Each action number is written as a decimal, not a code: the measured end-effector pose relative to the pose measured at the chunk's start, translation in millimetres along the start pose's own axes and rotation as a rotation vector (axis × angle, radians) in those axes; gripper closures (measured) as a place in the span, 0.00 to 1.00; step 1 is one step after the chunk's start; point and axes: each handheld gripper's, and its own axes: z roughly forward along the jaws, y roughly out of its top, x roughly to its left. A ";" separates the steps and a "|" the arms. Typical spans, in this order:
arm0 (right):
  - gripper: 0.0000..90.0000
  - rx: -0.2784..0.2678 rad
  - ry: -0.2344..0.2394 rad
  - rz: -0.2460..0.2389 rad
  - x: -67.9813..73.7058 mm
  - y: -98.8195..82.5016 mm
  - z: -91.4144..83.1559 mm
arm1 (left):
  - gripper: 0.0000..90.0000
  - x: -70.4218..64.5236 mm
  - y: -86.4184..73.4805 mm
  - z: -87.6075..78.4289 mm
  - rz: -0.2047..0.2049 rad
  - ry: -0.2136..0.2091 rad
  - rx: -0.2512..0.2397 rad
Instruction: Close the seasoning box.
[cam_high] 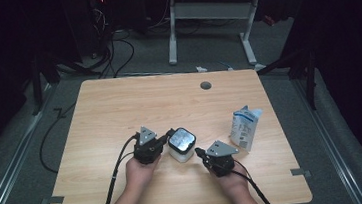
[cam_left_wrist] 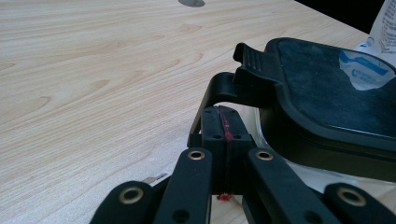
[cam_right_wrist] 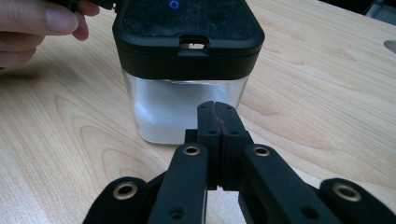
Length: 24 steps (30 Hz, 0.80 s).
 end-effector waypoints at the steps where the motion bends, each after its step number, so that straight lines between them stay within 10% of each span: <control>1: 1.00 -0.001 0.000 -0.002 -0.1 -0.1 0.2 | 1.00 0.2 0.2 0.7 -0.001 0.000 0.000; 24: 1.00 -0.005 -0.010 0.008 -3.8 0.0 -2.6 | 0.96 18.5 9.2 15.9 0.010 0.023 0.006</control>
